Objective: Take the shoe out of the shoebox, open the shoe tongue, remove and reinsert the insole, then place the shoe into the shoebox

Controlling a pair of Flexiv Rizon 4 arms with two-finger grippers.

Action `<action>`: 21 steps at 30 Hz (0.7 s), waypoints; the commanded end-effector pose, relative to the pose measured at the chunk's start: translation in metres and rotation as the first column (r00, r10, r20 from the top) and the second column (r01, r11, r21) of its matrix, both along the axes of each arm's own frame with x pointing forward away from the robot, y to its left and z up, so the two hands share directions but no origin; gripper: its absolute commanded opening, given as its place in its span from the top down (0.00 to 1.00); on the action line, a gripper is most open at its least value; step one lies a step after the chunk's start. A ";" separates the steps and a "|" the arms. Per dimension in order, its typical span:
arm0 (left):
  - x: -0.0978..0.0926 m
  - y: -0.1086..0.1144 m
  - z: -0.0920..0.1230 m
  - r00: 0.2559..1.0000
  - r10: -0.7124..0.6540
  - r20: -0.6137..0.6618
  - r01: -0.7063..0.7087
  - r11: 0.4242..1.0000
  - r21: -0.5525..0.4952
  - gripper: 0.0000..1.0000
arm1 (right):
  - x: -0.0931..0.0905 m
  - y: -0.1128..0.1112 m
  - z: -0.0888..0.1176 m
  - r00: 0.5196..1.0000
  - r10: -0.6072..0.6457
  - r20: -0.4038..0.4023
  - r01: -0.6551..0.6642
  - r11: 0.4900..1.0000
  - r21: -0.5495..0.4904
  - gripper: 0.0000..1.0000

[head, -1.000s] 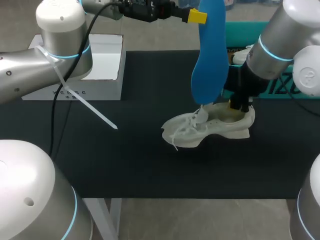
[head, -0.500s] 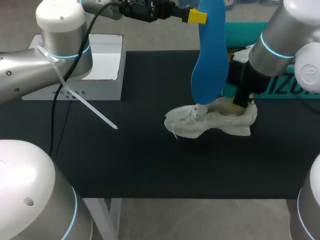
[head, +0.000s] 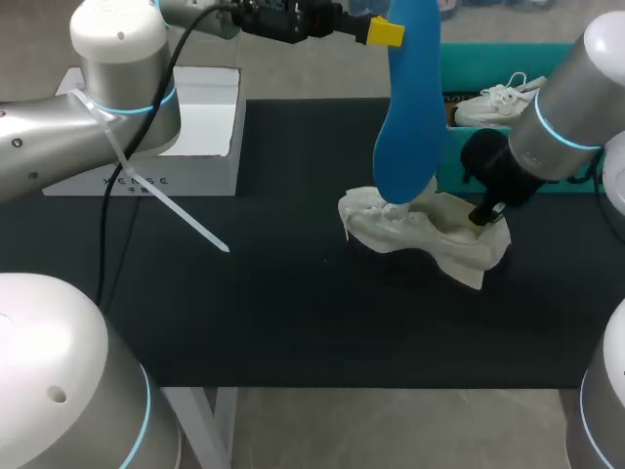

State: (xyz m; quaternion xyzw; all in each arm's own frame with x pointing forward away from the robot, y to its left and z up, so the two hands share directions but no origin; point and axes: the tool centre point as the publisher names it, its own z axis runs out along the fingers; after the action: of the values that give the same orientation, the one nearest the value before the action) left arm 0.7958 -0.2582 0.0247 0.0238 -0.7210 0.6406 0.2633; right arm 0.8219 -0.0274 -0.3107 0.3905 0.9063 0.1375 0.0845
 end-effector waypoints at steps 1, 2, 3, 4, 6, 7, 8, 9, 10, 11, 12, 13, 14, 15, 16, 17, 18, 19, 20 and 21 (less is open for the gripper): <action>0.001 -0.001 0.000 1.000 -0.002 0.000 0.002 1.000 -0.001 1.00 | -0.017 -0.006 0.002 0.858 -0.485 0.169 0.464 0.873 0.148 1.00; 0.001 -0.001 0.000 1.000 -0.002 0.000 0.002 1.000 -0.001 1.00 | -0.017 -0.006 0.002 0.858 -0.485 0.169 0.464 0.873 0.148 1.00; 0.001 -0.001 0.000 1.000 -0.002 0.000 0.002 1.000 -0.001 1.00 | -0.017 -0.006 0.002 0.858 -0.485 0.169 0.464 0.873 0.148 1.00; 0.001 -0.001 0.000 1.000 -0.002 0.000 0.002 1.000 -0.001 1.00 | -0.017 -0.006 0.002 0.858 -0.485 0.169 0.464 0.873 0.148 1.00; 0.001 -0.001 0.000 1.000 -0.002 0.000 0.002 1.000 -0.001 1.00 | -0.017 -0.006 0.002 0.858 -0.485 0.169 0.464 0.873 0.148 1.00; 0.001 -0.001 0.000 1.000 -0.002 0.000 0.002 1.000 -0.001 1.00 | -0.017 -0.006 0.002 0.858 -0.485 0.169 0.464 0.873 0.148 1.00; 0.001 -0.001 0.000 1.000 -0.002 0.000 0.002 1.000 -0.001 1.00 | -0.017 -0.006 0.002 0.858 -0.485 0.169 0.464 0.873 0.148 1.00; 0.001 -0.001 0.000 1.000 -0.002 0.000 0.002 1.000 -0.001 1.00 | -0.017 -0.006 0.002 0.858 -0.485 0.169 0.464 0.873 0.148 1.00; 0.001 -0.001 0.000 1.000 -0.002 0.000 0.002 1.000 -0.001 1.00 | -0.017 -0.006 0.002 0.858 -0.485 0.169 0.464 0.873 0.148 1.00; 0.001 -0.001 0.000 1.000 -0.002 0.000 0.002 1.000 -0.001 1.00 | -0.017 -0.006 0.002 0.858 -0.485 0.169 0.464 0.873 0.148 1.00; 0.001 -0.001 0.000 1.000 -0.002 0.000 0.002 1.000 -0.001 1.00 | -0.017 -0.006 0.002 0.858 -0.485 0.169 0.464 0.873 0.148 1.00; 0.001 -0.001 0.000 1.000 -0.002 0.000 0.002 1.000 -0.001 1.00 | -0.017 -0.006 0.002 0.858 -0.485 0.169 0.464 0.873 0.148 1.00; 0.001 -0.001 0.000 1.000 -0.002 0.000 0.002 1.000 -0.001 1.00 | -0.017 -0.006 0.002 0.858 -0.485 0.169 0.464 0.873 0.148 1.00; 0.001 -0.001 0.000 1.000 -0.002 0.000 0.002 1.000 -0.001 1.00 | -0.017 -0.006 0.002 0.858 -0.485 0.169 0.464 0.873 0.148 1.00; 0.001 -0.001 0.000 1.000 -0.002 0.000 0.002 1.000 -0.001 1.00 | -0.021 -0.003 0.001 0.856 -0.491 0.163 0.470 0.869 0.152 1.00; 0.001 -0.001 0.000 1.000 -0.002 0.000 0.002 1.000 -0.001 1.00 | -0.025 -0.001 0.000 0.847 -0.510 0.151 0.488 0.858 0.162 1.00; 0.001 -0.001 0.000 1.000 -0.002 0.000 0.002 1.000 -0.001 1.00 | -0.029 0.000 -0.002 0.838 -0.525 0.145 0.502 0.848 0.168 1.00; 0.001 -0.001 0.000 1.000 -0.002 0.000 0.002 1.000 -0.001 1.00 | -0.031 0.002 -0.002 0.839 -0.527 0.138 0.504 0.847 0.171 1.00; 0.001 -0.001 0.000 1.000 -0.002 0.000 0.002 1.000 -0.001 1.00 | -0.036 0.004 -0.003 0.839 -0.528 0.130 0.505 0.846 0.173 1.00; 0.001 -0.001 0.000 1.000 -0.002 0.000 0.002 1.000 -0.001 1.00 | -0.041 0.008 -0.004 0.838 -0.530 0.129 0.507 0.844 0.174 1.00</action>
State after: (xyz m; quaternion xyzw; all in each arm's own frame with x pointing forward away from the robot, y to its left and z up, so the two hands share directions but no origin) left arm 0.7959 -0.2582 0.0247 0.0238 -0.7210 0.6406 0.2633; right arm 0.7932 -0.0233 -0.3154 0.6129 0.7485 0.1960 0.1602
